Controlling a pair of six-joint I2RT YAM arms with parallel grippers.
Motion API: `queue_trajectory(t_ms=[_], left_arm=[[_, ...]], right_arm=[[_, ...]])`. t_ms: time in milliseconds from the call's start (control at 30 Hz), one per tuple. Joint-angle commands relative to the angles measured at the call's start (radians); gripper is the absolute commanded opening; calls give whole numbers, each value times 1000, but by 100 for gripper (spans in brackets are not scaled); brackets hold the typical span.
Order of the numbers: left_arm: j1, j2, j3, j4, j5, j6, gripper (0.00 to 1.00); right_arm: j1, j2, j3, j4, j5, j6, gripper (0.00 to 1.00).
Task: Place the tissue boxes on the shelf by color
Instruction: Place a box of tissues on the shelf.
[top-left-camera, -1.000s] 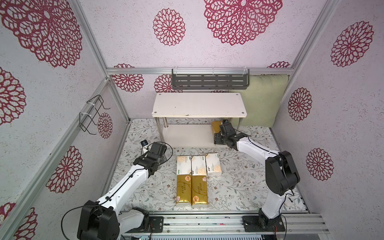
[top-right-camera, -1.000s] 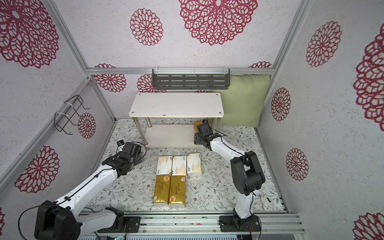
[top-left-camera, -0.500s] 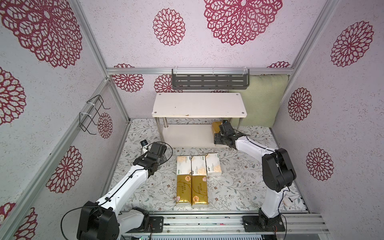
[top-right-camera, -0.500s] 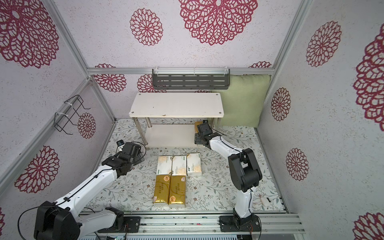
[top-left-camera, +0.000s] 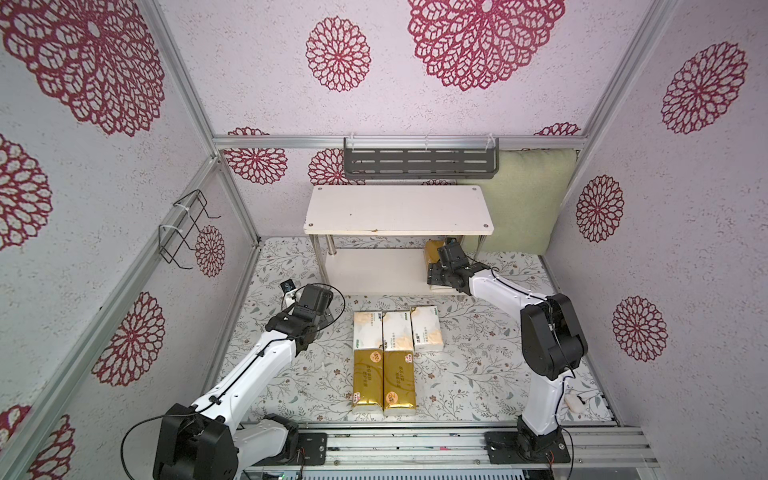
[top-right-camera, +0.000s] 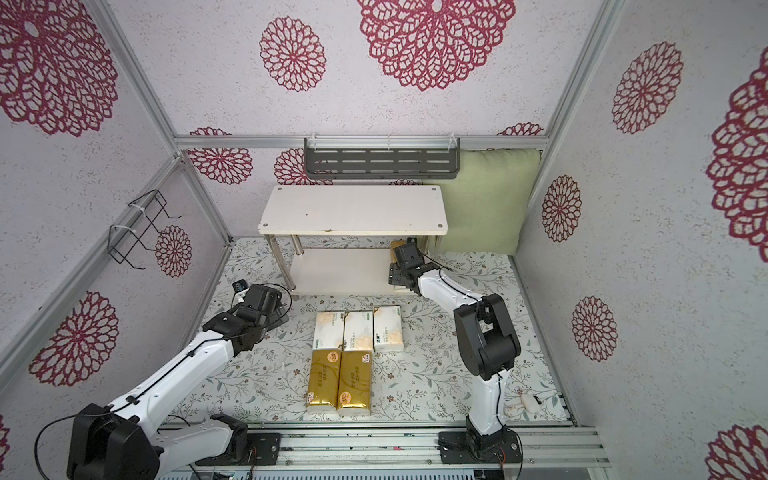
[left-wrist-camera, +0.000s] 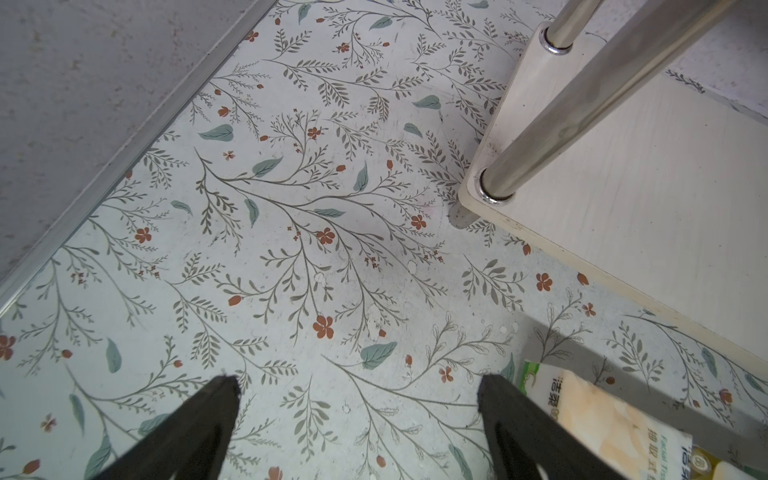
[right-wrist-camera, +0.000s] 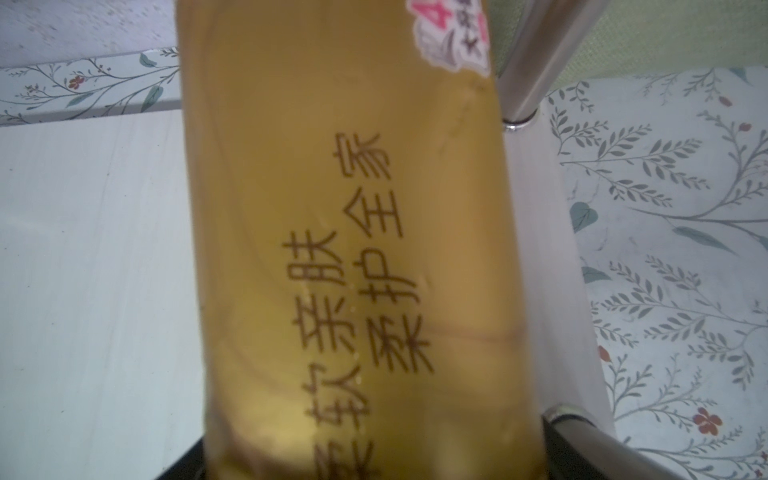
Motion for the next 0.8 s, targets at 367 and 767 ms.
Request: queue_trajectory(t_ms=[367,767], left_arm=[[-11,-16,-13,4,-13,12,97],[-10,-20,-16,5,-10,10,97]], right_arm=[[-14,16,32,15,38,29,85],[-14,-18,21,19,38,33,99]])
